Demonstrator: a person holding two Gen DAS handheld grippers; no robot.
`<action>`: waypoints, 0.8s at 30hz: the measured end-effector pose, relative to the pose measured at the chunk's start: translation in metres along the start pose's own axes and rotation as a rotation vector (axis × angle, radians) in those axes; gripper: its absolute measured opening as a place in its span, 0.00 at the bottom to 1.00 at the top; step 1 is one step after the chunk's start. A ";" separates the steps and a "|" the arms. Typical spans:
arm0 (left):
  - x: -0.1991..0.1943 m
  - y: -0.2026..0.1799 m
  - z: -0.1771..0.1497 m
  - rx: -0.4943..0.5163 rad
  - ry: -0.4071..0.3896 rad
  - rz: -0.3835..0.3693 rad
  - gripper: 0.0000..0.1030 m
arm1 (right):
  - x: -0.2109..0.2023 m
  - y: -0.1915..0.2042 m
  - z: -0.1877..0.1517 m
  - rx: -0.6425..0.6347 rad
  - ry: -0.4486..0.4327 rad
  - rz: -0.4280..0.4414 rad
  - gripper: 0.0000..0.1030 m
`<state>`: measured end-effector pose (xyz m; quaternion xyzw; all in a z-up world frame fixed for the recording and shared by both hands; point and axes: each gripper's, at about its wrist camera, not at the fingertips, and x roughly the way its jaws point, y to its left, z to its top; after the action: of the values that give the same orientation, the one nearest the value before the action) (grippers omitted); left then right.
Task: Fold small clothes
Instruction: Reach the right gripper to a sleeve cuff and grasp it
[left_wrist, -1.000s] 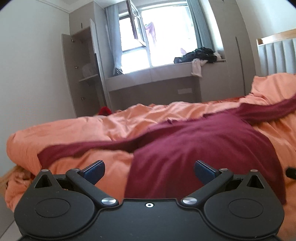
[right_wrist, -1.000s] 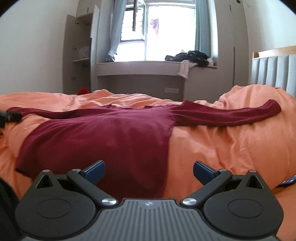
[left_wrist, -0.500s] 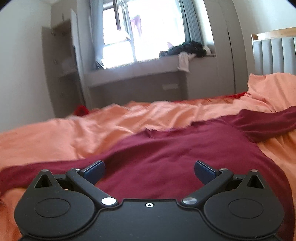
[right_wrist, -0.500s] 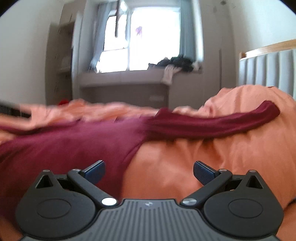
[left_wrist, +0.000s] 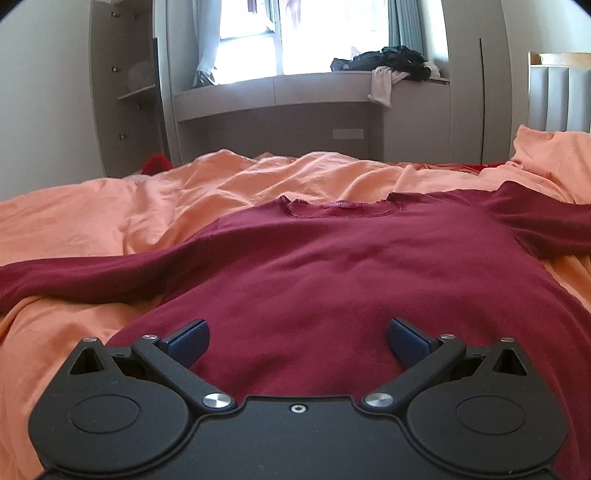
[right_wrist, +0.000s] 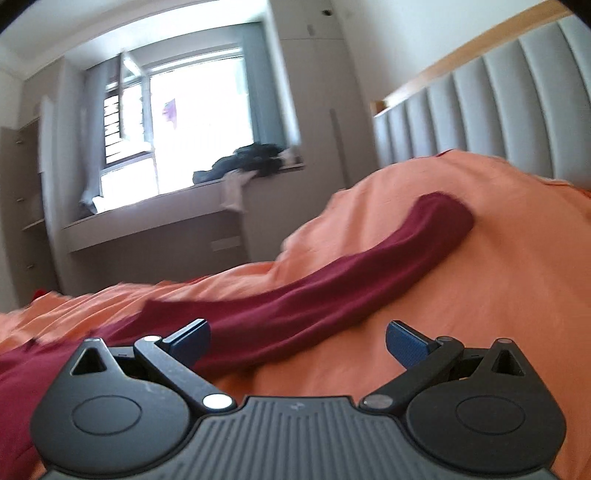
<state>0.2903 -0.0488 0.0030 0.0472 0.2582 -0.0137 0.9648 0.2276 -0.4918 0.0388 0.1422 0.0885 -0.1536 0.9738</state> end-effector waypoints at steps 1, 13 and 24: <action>-0.001 0.000 -0.001 -0.002 -0.004 0.004 1.00 | 0.005 -0.005 0.005 -0.002 0.001 -0.027 1.00; 0.007 0.006 0.001 -0.087 0.023 -0.014 1.00 | 0.081 -0.056 0.025 0.170 -0.004 -0.254 1.00; -0.002 0.015 0.010 -0.084 -0.019 0.130 1.00 | 0.088 -0.069 0.036 0.224 -0.081 -0.347 0.21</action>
<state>0.2938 -0.0348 0.0138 0.0231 0.2456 0.0592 0.9673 0.2921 -0.5898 0.0362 0.2261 0.0547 -0.3334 0.9136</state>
